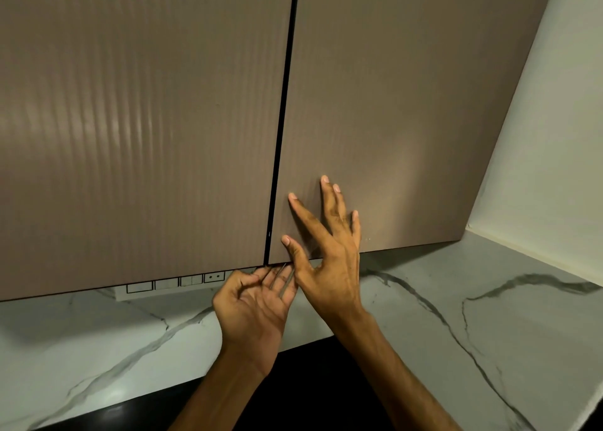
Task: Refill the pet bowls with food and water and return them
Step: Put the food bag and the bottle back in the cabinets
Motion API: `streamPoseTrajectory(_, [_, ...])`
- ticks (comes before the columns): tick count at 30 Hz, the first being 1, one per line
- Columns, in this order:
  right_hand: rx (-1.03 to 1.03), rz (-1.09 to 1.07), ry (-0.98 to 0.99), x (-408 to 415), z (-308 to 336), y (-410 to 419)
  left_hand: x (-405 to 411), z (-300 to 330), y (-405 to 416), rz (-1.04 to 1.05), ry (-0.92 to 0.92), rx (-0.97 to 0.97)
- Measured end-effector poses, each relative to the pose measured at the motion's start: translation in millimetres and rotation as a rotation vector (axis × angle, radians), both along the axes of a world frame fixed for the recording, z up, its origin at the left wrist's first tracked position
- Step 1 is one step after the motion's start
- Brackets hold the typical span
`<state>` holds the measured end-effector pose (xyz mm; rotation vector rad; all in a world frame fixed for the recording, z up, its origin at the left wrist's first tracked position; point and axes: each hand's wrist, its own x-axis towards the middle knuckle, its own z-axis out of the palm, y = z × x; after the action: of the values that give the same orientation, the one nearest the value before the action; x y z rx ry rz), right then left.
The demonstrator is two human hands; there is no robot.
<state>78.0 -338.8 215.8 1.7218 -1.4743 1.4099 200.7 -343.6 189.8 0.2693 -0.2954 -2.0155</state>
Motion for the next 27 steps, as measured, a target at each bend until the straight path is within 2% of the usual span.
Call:
streamPoseTrajectory(10, [0.028, 0.047, -0.037, 4, -1, 9, 15, -5, 3, 0.04, -0.003, -0.066])
streamPoseTrajectory(20, [-0.157, 0.1, -0.106, 25, -11, 15, 43, 1, 2, 0.247, -0.045, -0.076])
streamPoseTrajectory(27, [-0.099, 0.109, -0.109, 49, -3, 24, 51, 11, 13, 0.297, -0.078, -0.095])
